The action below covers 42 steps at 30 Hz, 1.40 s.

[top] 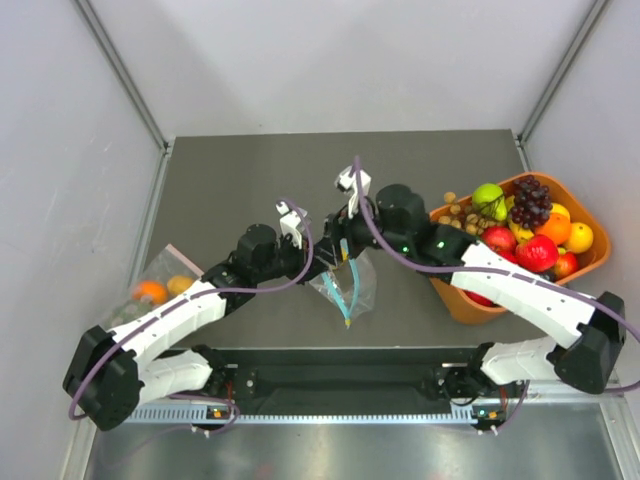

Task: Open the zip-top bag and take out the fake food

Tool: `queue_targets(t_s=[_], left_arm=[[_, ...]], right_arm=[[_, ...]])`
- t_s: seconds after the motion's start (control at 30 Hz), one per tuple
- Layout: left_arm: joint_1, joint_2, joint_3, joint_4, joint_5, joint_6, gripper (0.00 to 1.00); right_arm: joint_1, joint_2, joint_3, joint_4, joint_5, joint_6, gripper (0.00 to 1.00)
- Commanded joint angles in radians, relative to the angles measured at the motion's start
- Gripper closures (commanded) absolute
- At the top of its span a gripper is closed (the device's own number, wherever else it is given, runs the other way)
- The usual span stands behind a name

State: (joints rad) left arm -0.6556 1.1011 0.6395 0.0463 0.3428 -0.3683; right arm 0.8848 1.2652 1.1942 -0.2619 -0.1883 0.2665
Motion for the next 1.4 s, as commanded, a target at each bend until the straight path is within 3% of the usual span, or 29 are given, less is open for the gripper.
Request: queue_targets(t_s=[0.0, 0.23, 0.63, 0.93, 1.37], left_arm=[[0.001, -0.024, 0.040, 0.000, -0.013, 0.002, 1.00], [0.001, -0.023, 0.037, -0.005, -0.025, 0.009, 1.00], [0.001, -0.026, 0.032, -0.010, -0.030, 0.014, 1.00], [0.001, -0.058, 0.026, -0.019, -0.015, 0.019, 1.00], [0.001, -0.089, 0.022, -0.072, 0.004, 0.055, 1.00]], right_arm=[[0.020, 0.017, -0.059, 0.215, -0.147, 0.114, 0.33], [0.034, 0.025, -0.180, 0.254, -0.186, 0.169, 0.40], [0.034, 0.014, -0.220, 0.043, 0.222, 0.100, 0.40], [0.031, 0.140, -0.208, 0.012, 0.435, 0.056, 0.38], [-0.063, 0.250, -0.205, 0.124, 0.403, 0.059, 0.38]])
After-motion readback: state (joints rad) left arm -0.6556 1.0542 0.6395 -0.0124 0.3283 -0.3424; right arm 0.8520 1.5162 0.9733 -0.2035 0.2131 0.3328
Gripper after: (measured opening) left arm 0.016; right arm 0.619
